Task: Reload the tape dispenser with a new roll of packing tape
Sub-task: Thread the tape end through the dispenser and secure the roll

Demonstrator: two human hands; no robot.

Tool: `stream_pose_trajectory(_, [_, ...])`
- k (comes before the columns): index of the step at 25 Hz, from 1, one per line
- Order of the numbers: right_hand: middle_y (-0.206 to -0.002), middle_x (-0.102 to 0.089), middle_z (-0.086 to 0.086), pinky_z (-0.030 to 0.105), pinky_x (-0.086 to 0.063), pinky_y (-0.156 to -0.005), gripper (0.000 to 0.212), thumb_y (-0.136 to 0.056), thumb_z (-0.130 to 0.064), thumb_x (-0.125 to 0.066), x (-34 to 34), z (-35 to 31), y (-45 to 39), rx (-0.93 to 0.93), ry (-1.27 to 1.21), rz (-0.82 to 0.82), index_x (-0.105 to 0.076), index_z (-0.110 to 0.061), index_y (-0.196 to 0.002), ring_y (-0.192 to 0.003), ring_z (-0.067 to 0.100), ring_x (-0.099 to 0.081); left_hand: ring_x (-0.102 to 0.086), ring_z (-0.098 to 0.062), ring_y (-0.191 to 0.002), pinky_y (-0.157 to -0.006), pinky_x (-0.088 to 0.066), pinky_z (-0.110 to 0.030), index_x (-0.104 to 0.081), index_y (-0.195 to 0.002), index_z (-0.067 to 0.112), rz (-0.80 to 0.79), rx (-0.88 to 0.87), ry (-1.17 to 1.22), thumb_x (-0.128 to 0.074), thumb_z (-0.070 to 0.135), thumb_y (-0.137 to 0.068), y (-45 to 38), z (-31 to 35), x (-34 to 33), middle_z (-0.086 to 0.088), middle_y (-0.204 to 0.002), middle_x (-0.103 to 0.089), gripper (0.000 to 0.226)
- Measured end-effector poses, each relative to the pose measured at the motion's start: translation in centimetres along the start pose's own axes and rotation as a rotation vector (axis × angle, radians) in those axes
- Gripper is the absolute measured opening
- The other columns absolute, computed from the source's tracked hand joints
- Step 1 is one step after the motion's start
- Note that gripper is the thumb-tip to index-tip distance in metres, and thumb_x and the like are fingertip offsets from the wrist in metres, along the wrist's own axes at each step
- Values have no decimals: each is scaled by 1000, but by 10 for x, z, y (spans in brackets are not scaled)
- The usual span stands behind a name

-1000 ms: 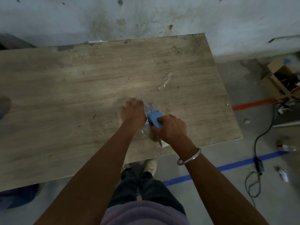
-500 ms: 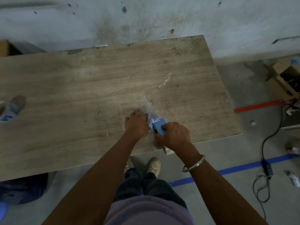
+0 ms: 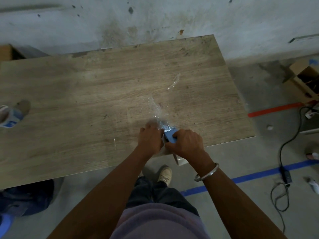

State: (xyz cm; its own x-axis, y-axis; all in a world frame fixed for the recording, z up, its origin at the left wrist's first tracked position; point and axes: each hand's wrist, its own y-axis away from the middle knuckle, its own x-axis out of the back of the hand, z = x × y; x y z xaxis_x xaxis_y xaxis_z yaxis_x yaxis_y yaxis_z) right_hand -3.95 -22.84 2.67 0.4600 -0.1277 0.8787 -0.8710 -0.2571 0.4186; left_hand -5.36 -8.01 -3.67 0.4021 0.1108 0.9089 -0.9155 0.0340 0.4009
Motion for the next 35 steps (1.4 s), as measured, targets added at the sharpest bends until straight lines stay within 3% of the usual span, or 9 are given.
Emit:
stream_pose_trajectory(11, [-103,-70,0,25,-38,-69,43,-84,-53,-60,-13,13,33,6,2,58,-70,-22,-113,-94,17,-66,-51,-25,-114,-92,-41,-37,-70,-108,24,84,-148,38,-55,33,-89,18,21,-19,-6,-120,-58,26])
stream_pose_trajectory(21, [-108,-70,2,31,-52,-82,55,-81,-64,-59,-27,41,60,19,10,16,-68,-23,-117,-96,17,-65,-55,-18,-110,-99,-40,-35,-73,-100,20,109,-273,45,-60,31,-86,36,35,-32,-2,-116,-63,23])
stream_pose_trajectory(24, [-118,-70,1,31,-51,-88,57,-79,-60,-66,-19,50,63,-24,-121,16,-67,-25,-123,-104,18,-66,-59,-21,-103,-91,-42,-34,-73,-95,16,99,-299,66,-59,34,-84,34,38,-23,-2,-107,-64,25])
stream_pose_trajectory(26, [-117,-71,0,31,-53,-86,52,-77,-56,-70,-13,59,60,-104,-294,41,-70,-26,-120,-101,17,-67,-63,-22,-94,-80,-46,-31,-72,-97,15,79,-202,273,-62,32,-83,27,38,-15,-2,-101,-67,23])
stream_pose_trajectory(29, [-98,-74,0,29,-54,-74,28,-83,-41,-71,-6,67,49,-233,-727,65,-75,-30,-108,-88,16,-69,-64,-16,-95,-82,-49,-28,-69,-114,20,-25,129,932,-62,22,-91,18,37,1,4,-105,-67,24])
stream_pose_trajectory(31, [-87,-74,1,38,-57,-71,13,-87,-31,-67,-1,63,37,-295,-1028,93,-77,-31,-95,-85,23,-70,-67,-19,-88,-80,-52,-35,-72,-100,23,-74,334,1371,-59,21,-93,14,33,16,0,-97,-72,15])
stream_pose_trajectory(33, [-87,-74,5,43,-58,-68,18,-91,-25,-60,5,53,22,-323,-1224,102,-77,-29,-93,-85,26,-69,-70,-21,-79,-74,-54,-36,-74,-92,20,-122,379,1556,-60,24,-93,12,23,28,-5,-86,-74,14])
stream_pose_trajectory(35, [-89,-74,3,37,-56,-65,23,-95,-23,-53,11,42,5,-336,-1360,90,-75,-29,-93,-83,21,-68,-71,-20,-72,-67,-57,-34,-74,-100,17,-135,340,1555,-65,24,-91,11,13,37,-5,-84,-75,15])
